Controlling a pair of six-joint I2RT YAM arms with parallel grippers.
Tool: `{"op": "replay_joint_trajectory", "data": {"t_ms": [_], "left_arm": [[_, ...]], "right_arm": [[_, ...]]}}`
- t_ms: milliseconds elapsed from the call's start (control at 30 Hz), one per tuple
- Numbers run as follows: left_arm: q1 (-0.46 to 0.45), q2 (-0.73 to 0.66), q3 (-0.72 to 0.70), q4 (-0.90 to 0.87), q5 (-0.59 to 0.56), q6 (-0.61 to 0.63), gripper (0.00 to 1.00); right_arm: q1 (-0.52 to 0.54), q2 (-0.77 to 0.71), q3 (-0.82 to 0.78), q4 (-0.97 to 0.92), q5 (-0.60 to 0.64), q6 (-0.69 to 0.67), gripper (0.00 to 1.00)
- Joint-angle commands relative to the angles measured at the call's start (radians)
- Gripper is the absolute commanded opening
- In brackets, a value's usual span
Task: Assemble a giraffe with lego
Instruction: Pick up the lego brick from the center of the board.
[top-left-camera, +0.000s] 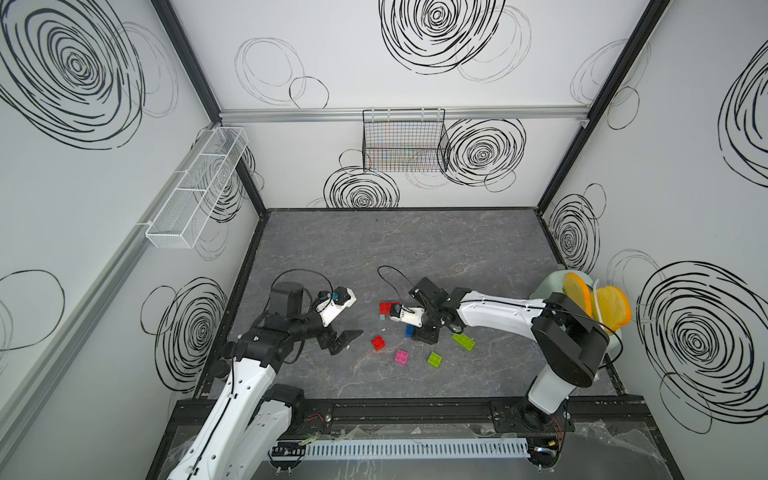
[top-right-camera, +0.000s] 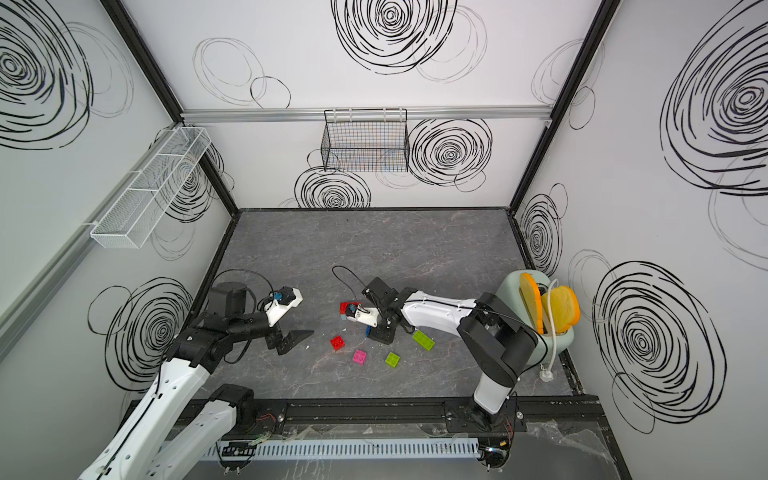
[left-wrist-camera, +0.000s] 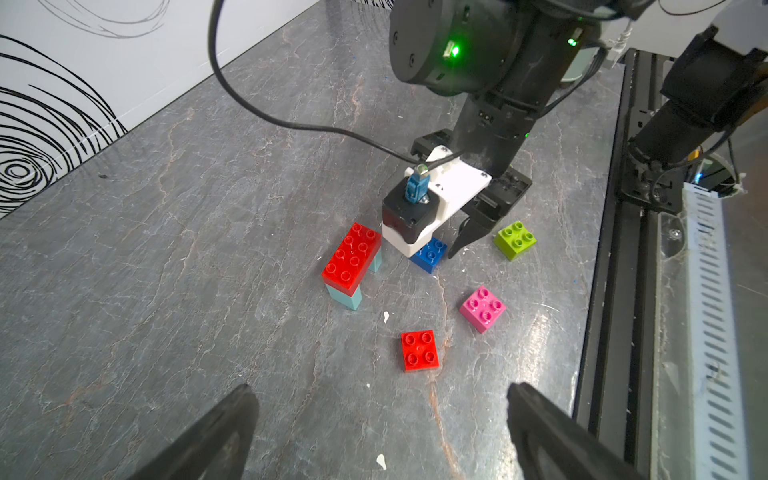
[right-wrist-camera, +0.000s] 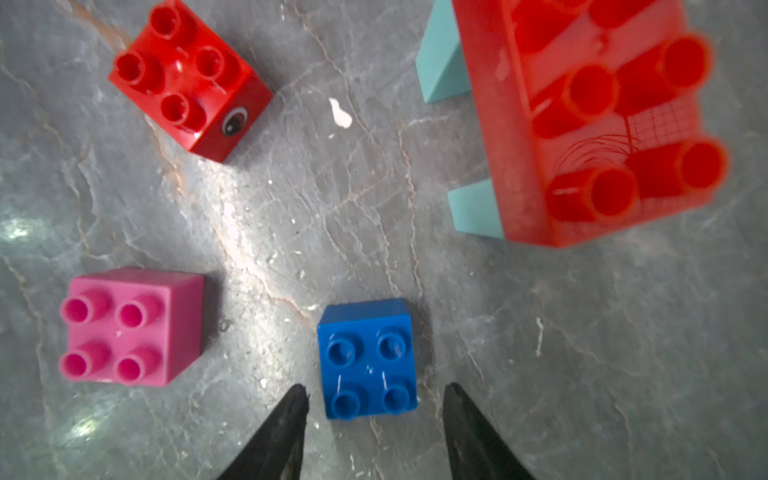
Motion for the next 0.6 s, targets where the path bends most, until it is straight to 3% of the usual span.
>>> {"op": "replay_joint_trajectory", "data": {"t_ms": [0,367,567], "left_arm": [[0.008,-0.004,-0.002,0.006,0.027,0.018,0.98],[0.01,-0.004,-0.005,0.006,0.023,0.017,0.98],[0.008,-0.001,-0.006,0.01,0.022,0.017,0.98]], "right_arm": [[0.0,0.023,0.036,-0.03,-0.005,-0.019,0.55],[0.02,0.06,0.063,-0.051,-0.041,-0.033,0.53],[0.021,0.058,0.065,-0.054,-0.049,-0.037,0.4]]}}
